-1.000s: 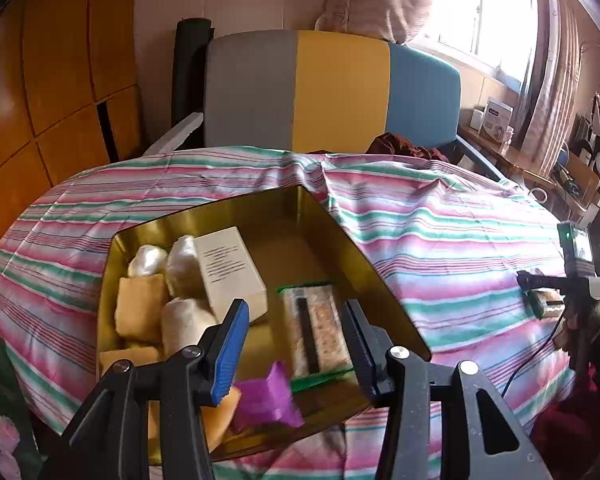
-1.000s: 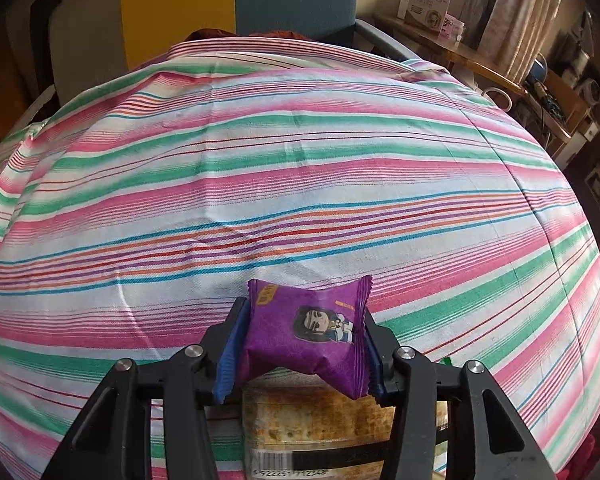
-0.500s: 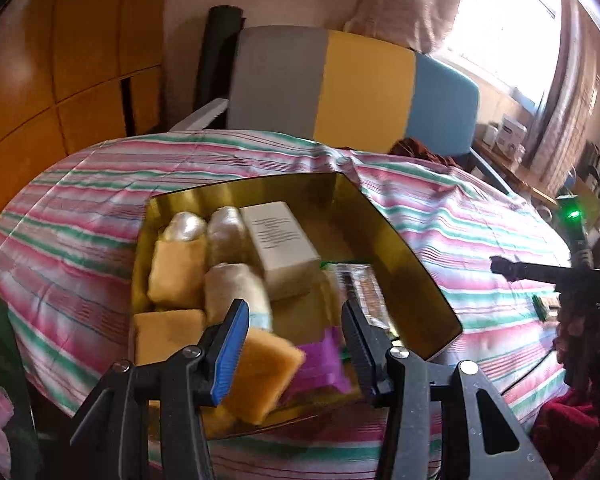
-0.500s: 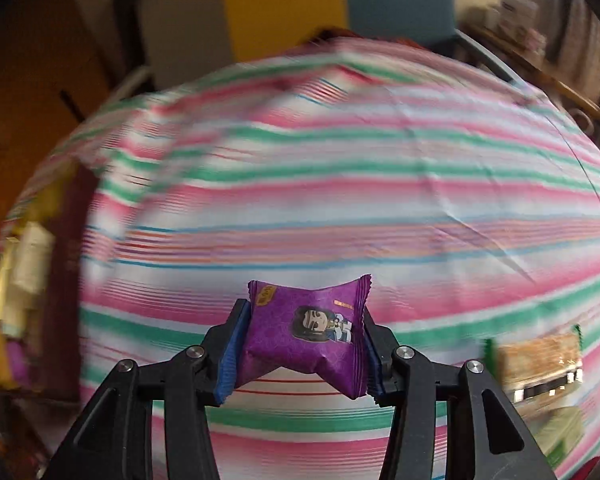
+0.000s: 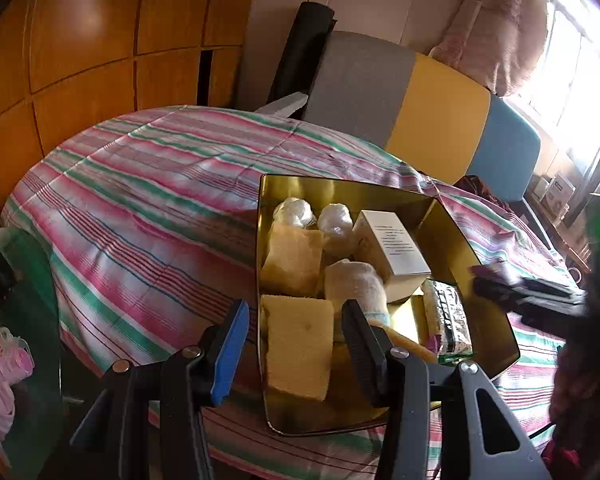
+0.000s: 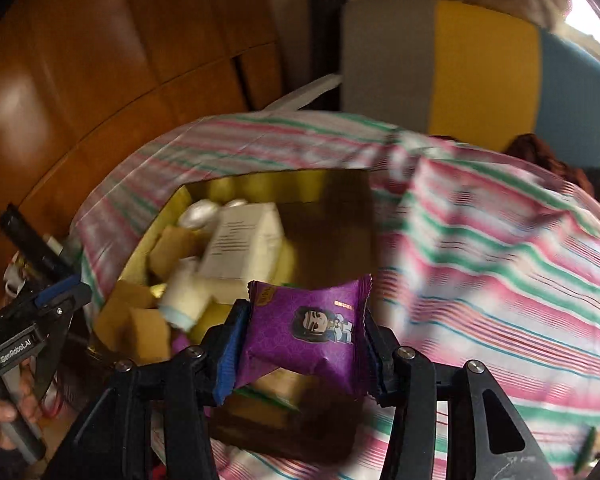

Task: Organize objects
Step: 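Lower the purple packet into the gold tray and release it with the right tool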

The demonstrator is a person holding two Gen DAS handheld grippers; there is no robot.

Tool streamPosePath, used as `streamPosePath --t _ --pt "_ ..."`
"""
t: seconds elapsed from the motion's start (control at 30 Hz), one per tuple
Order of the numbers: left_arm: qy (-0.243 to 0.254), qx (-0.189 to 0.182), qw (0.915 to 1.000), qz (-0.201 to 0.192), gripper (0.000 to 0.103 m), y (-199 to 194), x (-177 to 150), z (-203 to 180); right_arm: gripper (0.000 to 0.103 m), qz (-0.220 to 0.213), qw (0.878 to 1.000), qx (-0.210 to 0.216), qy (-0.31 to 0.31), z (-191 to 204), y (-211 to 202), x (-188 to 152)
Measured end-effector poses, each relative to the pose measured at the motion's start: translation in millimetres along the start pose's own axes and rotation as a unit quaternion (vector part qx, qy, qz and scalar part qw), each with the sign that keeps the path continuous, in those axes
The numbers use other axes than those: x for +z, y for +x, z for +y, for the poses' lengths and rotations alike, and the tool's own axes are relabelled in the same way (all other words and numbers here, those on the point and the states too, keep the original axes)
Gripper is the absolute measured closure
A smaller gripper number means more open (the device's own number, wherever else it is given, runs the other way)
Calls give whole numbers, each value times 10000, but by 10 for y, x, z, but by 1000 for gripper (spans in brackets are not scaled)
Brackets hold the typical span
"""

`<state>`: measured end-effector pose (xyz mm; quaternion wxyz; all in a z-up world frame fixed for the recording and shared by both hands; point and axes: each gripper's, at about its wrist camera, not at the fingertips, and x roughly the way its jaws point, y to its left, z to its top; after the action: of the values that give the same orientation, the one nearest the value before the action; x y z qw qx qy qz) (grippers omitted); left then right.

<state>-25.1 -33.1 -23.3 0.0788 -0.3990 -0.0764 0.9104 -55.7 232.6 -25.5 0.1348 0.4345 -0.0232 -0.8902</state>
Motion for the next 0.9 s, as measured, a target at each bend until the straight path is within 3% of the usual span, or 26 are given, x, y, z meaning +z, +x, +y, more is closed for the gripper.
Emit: streamPosePath --t 0.23,0.37,0.6,0.9 --pt "-63 -31 9999 77 53 62 -13 54 48 538 9983 91 -208 278 551 -35" --pt "-84 -41 9999 89 49 60 -18 62 30 664 9972 213 -275 343 635 -69" --pt "49 -59 10000 -13 49 -18 -3 -35 29 372 9990 233 -100 294 437 -112" --pt "627 -249 9976 -171 49 -130 71 -410 25 -213 9990 47 388 -49 -246 -292"
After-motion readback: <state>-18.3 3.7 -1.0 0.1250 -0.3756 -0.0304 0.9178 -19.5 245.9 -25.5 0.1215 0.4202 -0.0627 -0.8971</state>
